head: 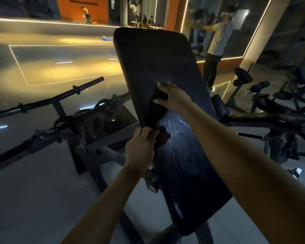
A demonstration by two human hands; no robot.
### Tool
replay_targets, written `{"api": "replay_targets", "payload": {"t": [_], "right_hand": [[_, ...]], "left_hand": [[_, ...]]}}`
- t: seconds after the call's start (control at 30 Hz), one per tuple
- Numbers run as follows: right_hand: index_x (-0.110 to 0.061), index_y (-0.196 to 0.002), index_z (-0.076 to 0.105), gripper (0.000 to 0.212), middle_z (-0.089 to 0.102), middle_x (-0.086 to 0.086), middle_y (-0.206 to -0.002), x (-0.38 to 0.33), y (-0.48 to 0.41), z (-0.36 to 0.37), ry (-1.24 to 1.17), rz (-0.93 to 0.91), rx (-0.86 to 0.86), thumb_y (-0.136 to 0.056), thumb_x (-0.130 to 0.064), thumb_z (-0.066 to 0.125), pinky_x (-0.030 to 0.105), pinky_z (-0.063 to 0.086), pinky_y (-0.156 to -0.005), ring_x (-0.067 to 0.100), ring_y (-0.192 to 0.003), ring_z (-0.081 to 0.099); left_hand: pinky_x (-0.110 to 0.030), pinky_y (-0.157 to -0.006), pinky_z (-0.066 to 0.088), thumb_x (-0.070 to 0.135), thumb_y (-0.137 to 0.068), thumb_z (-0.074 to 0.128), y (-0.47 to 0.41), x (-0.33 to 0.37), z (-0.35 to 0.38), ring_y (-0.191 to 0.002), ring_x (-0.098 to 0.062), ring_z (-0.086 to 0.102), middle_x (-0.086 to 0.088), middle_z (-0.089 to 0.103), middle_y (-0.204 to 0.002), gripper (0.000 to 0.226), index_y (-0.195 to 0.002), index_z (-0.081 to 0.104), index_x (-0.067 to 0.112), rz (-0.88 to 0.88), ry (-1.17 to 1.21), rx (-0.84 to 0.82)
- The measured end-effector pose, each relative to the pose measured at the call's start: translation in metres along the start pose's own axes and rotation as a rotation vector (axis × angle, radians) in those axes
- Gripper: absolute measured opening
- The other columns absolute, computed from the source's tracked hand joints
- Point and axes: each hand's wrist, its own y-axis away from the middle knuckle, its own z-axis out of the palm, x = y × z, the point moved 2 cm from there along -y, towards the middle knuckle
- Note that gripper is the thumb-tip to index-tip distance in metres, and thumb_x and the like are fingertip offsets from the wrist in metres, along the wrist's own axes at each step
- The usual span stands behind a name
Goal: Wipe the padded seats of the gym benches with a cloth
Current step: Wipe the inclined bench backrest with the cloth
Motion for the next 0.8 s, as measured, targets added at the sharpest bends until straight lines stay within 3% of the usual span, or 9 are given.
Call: {"api": "replay_targets", "payload": {"t": [0.13,0.23,0.4,0.53,0.67,0.8], "right_hand": [[-0.044,-0.155,0.017,0.077,0.010,0.003,-0.166,0.000,0.000,0.002,-0.010,0.002,0.012,-0.090,-0.064,0.054,0.055,0.032,-0.113,0.033,-0.148,0.021],[-0.043,-0.155,0.016,0.077,0.009,0.003,-0.166,-0.001,0.001,-0.001,-0.011,-0.004,0.007,-0.091,-0.064,0.053,0.056,0.032,-0.113,0.035,-0.148,0.021],[-0.042,-0.155,0.015,0.076,0.007,0.003,-0.166,-0.005,0.005,-0.002,-0.008,-0.002,-0.008,-0.092,-0.063,0.051,0.056,0.033,-0.112,0.034,-0.148,0.021],[-0.041,-0.156,0.012,0.077,0.003,0.000,-0.166,-0.002,0.013,-0.005,-0.004,-0.033,-0.058,-0.093,-0.062,0.051,0.057,0.032,-0.113,0.032,-0.150,0.016],[-0.045,-0.155,0.010,0.086,0.003,-0.003,-0.166,0.014,0.031,-0.001,0.034,-0.055,-0.079,-0.086,-0.068,0.057,0.057,0.034,-0.110,0.030,-0.150,0.016],[-0.046,-0.154,0.009,0.104,0.008,0.003,-0.166,0.042,0.054,0.017,-0.020,0.152,-0.046,-0.070,-0.085,0.057,0.060,0.031,-0.111,0.038,-0.147,0.022]], "left_hand": [[-0.026,-0.046,0.038,0.009,-0.080,0.071,-0.027,-0.007,-0.004,-0.096,-0.024,0.049,0.000,0.061,-0.104,0.035,-0.113,0.068,0.018,-0.053,-0.045,0.021],[-0.026,-0.043,0.041,0.009,-0.077,0.072,-0.005,0.005,0.003,-0.092,-0.023,0.046,-0.002,0.060,-0.103,0.034,-0.110,0.069,0.018,-0.064,-0.029,0.032],[-0.026,-0.049,0.052,0.010,-0.063,0.084,0.080,0.042,0.021,-0.096,-0.016,0.047,0.006,0.062,-0.102,0.051,-0.111,0.071,0.022,0.068,0.025,-0.102],[-0.026,-0.051,0.053,0.012,-0.069,0.079,0.085,0.039,0.021,-0.094,-0.015,0.049,0.008,0.061,-0.101,0.044,-0.111,0.071,0.024,0.134,-0.021,-0.116],[-0.029,-0.047,0.047,0.023,-0.083,0.049,0.032,0.026,0.011,-0.095,-0.021,0.048,0.002,0.061,-0.102,0.036,-0.112,0.070,0.021,0.005,-0.075,-0.037],[-0.030,-0.049,0.049,0.020,-0.087,0.054,0.009,0.025,0.007,-0.096,-0.025,0.057,0.002,0.062,-0.103,0.030,-0.112,0.070,0.019,-0.086,-0.118,0.019]]}}
